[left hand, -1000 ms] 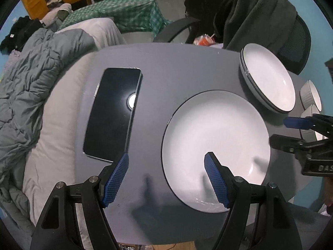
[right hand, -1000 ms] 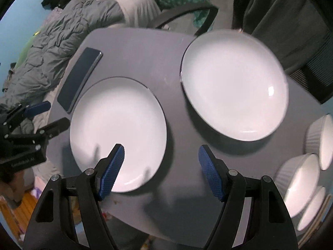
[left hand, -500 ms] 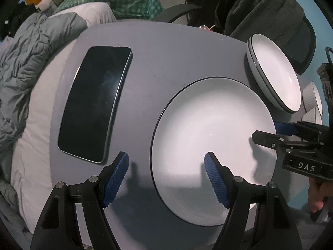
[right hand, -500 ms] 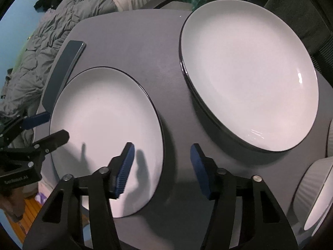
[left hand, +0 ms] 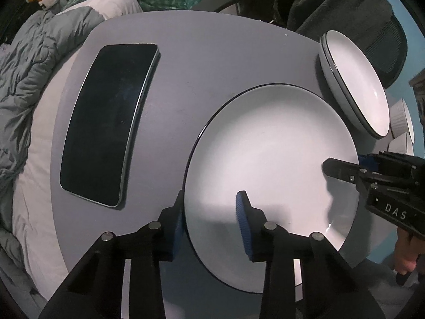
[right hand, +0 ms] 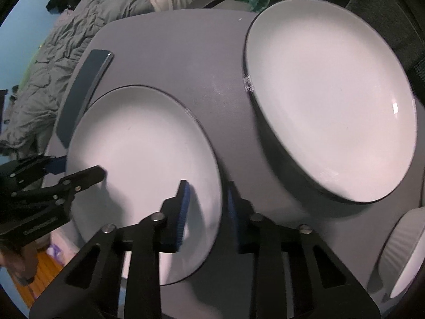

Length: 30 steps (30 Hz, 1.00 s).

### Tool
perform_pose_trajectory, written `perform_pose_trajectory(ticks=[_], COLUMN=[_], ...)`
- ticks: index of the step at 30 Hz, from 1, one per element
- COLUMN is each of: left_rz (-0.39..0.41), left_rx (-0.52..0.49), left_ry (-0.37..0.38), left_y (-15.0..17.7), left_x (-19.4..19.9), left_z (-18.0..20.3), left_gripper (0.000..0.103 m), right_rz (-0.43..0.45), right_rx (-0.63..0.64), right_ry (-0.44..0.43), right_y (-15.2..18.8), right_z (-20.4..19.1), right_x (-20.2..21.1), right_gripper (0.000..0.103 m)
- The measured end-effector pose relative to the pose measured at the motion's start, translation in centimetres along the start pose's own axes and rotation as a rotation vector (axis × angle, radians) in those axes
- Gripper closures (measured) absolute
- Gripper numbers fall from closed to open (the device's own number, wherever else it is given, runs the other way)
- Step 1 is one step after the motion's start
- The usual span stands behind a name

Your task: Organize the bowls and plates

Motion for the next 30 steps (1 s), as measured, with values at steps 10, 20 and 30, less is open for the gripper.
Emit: perform_pose_trajectory(ticks=[10,20,30], left_rz=[-0.024,-0.049,-0.065], left_rx=[-0.003,-0.046,-0.12], left_ry=[0.002,0.015,0.046], left_y=[0.6,2.2,2.7], left_x=[0.0,0.2,0.2], left_z=[0.4,3.0,7.3], left_gripper=[0.07,0.07,0.07], right_rz=[-0.012,-0.028,-0.028], right_rx=[-0.016,-0.044,-0.113], right_ry=[-0.002,-0.006,-0.001], right_y=[0.6,2.8,5.3], right_z=[0.3,1.6,5.1], right_x=[0.2,0.8,2.2], right_gripper=[0.08,0.08,0.081])
Point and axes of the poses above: each gripper's, at about its wrist camera, not at the fingertips, and x roughly against the way its jaws point, z to its right, y to its underside, the point moved 8 cm from there along -x, roughly the way its jaws point, and after that the axes turned 2 degrees about -y, right-handed, at the moved point
